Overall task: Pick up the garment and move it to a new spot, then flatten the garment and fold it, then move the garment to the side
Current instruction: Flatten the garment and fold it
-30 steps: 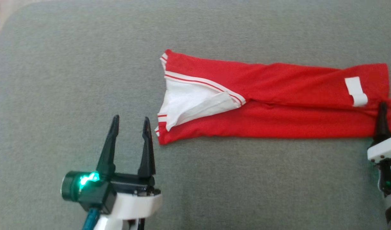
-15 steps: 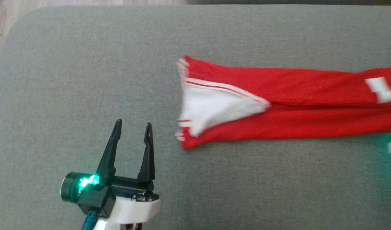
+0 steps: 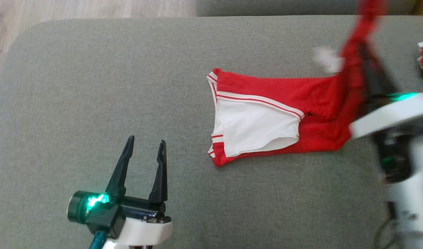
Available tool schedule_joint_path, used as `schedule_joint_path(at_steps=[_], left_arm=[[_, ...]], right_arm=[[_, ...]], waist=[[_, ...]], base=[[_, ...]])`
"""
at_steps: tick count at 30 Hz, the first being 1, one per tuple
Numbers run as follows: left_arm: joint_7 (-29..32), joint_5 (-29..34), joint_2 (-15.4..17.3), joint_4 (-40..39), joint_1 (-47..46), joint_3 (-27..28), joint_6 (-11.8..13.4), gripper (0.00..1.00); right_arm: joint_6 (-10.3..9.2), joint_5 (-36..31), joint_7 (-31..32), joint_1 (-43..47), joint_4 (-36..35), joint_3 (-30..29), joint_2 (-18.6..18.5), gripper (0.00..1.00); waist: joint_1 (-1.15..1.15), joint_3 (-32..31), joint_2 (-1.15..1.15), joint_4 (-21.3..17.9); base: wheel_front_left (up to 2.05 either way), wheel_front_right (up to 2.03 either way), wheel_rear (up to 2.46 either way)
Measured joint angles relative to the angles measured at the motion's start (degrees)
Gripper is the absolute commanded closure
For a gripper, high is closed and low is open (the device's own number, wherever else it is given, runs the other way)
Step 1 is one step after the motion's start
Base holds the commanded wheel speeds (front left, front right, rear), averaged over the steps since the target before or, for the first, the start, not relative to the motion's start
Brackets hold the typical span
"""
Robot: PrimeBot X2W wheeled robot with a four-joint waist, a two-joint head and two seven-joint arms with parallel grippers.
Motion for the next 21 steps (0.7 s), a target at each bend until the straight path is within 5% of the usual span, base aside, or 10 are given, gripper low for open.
schedule_joint_path(at_steps=[5,10,11,12,13,21], left_arm=[[0.0,0.0,0.0,0.7,0.0,-0.1,-0.5,0.0],[0.0,-0.2,0.0,1.2,-0.1,-0.6,-0.6,0.0],[0.0,-0.2,0.0,1.3,-0.1,-0.8,-0.5,0.0],[0.0,-0.6,-0.1,1.4,-0.1,-0.9,-0.5,0.0],[0.0,-0.9,-0.1,1.5,-0.2,-1.0,-0.3,0.0],[0.0,-1.6,-0.1,1.6,-0.3,-1.0,1.5,0.0]], right_arm=[[0.0,-0.2,3.1,0.0,-1.8,9.4,4.9,1.0],[-0.01,-2.0,4.2,0.0,3.8,17.1,7.2,1.0],[-0.01,-2.5,4.5,0.0,5.2,18.4,7.4,0.8],[-0.01,-3.0,4.5,0.0,6.7,19.6,7.7,0.23],[-0.01,-3.6,4.3,0.0,7.7,20.5,8.0,0.0],[-0.01,-3.5,-7.4,-0.1,8.9,19.2,9.4,0.0]], waist=[[0.0,0.3,0.0,1.2],[0.0,0.9,0.0,3.0],[0.0,1.1,0.0,3.4],[0.01,1.2,0.0,3.7],[0.0,1.3,0.0,4.1],[0.01,0.7,0.0,4.6]], base=[[0.0,0.0,0.0],[0.0,0.0,0.0],[0.0,0.0,0.0],[0.0,0.0,0.0],[0.0,0.0,0.0],[0.0,0.0,0.0]])
